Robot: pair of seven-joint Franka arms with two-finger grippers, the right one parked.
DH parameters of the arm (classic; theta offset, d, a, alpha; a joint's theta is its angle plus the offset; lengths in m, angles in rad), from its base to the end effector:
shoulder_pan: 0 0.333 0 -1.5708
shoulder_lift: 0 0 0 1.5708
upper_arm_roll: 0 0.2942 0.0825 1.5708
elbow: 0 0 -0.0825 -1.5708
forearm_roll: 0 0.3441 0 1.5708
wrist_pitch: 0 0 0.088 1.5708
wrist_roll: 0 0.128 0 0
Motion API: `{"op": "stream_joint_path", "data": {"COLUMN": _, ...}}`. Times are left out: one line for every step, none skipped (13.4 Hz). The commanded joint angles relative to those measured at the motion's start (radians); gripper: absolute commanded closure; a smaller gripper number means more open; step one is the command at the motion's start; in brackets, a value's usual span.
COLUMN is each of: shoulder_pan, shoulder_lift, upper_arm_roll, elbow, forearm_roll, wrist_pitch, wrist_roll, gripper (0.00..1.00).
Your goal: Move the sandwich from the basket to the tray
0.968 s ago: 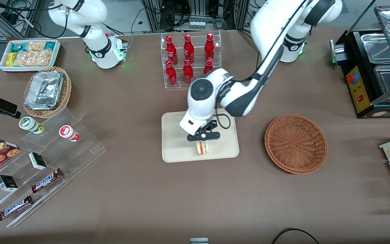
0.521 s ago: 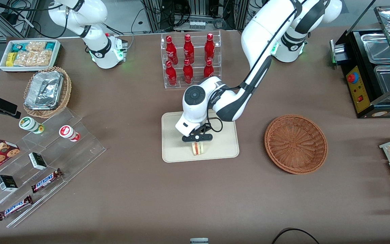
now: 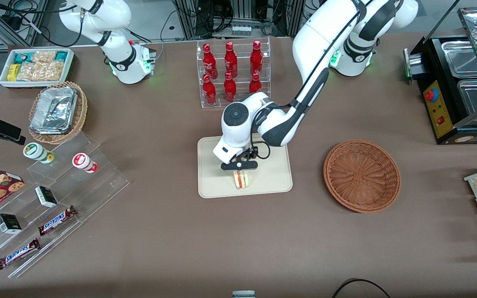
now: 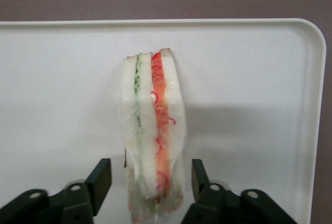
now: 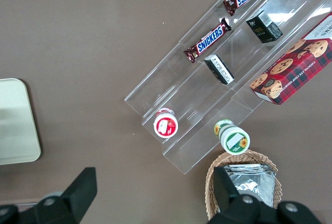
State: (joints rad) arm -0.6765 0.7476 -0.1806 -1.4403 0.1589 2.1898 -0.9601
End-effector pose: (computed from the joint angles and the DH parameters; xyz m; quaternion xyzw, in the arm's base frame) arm 0.4656 -0.4933 0.2387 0.9995 0.0299 0.0079 0.0037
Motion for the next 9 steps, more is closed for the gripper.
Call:
{"op": "stream_joint_path", "data": {"shoulder_pan": -0.006, "shoulder_lift": -0.137, "upper_arm_roll": 0.012, "elbow": -0.014, "forearm_roll": 0.002, "wrist_pitch": -0.138, "wrist_roll": -0.028, "gripper": 0.0}}
{"op": "stream_joint_path", "data": {"shoulder_pan": -0.003, "shoulder_lift": -0.175, "upper_arm_roll": 0.013, "elbow": -0.014, "forearm_roll": -0.001, "wrist_pitch": -0.18, "wrist_roll": -0.031, "gripper": 0.0}}
{"op": "stream_joint_path", "data": {"shoulder_pan": 0.003, "shoulder_lift": -0.219, "upper_arm_roll": 0.024, "elbow": -0.012, "forearm_roll": -0.004, "wrist_pitch": -0.22, "wrist_roll": -0.048, "gripper": 0.0}}
{"op": "stream_joint_path", "data": {"shoulder_pan": 0.018, "shoulder_lift": -0.258, "upper_arm_roll": 0.035, "elbow": -0.014, "forearm_roll": 0.004, "wrist_pitch": -0.257, "wrist_roll": -0.075, "gripper": 0.0}}
{"op": "stream_joint_path", "data": {"shoulder_pan": 0.037, "shoulder_lift": -0.302, "upper_arm_roll": 0.045, "elbow": -0.014, "forearm_roll": 0.005, "wrist_pitch": -0.303, "wrist_roll": -0.069, "gripper": 0.0}}
{"op": "stream_joint_path", "data": {"shoulder_pan": 0.073, "shoulder_lift": -0.342, "upper_arm_roll": 0.058, "elbow": -0.014, "forearm_roll": 0.004, "wrist_pitch": -0.341, "wrist_roll": -0.065, "gripper": 0.0}}
{"op": "stream_joint_path", "data": {"shoulder_pan": 0.113, "shoulder_lift": -0.378, "upper_arm_roll": 0.058, "elbow": -0.014, "forearm_roll": 0.002, "wrist_pitch": -0.361, "wrist_roll": -0.045, "gripper": 0.0}}
{"op": "stream_joint_path", "data": {"shoulder_pan": 0.142, "shoulder_lift": -0.413, "upper_arm_roll": 0.058, "elbow": -0.017, "forearm_roll": -0.004, "wrist_pitch": -0.393, "wrist_roll": 0.002, "gripper": 0.0}}
{"op": "stream_joint_path", "data": {"shoulder_pan": 0.181, "shoulder_lift": -0.448, "upper_arm_roll": 0.058, "elbow": -0.017, "forearm_roll": -0.005, "wrist_pitch": -0.448, "wrist_roll": 0.05, "gripper": 0.0}}
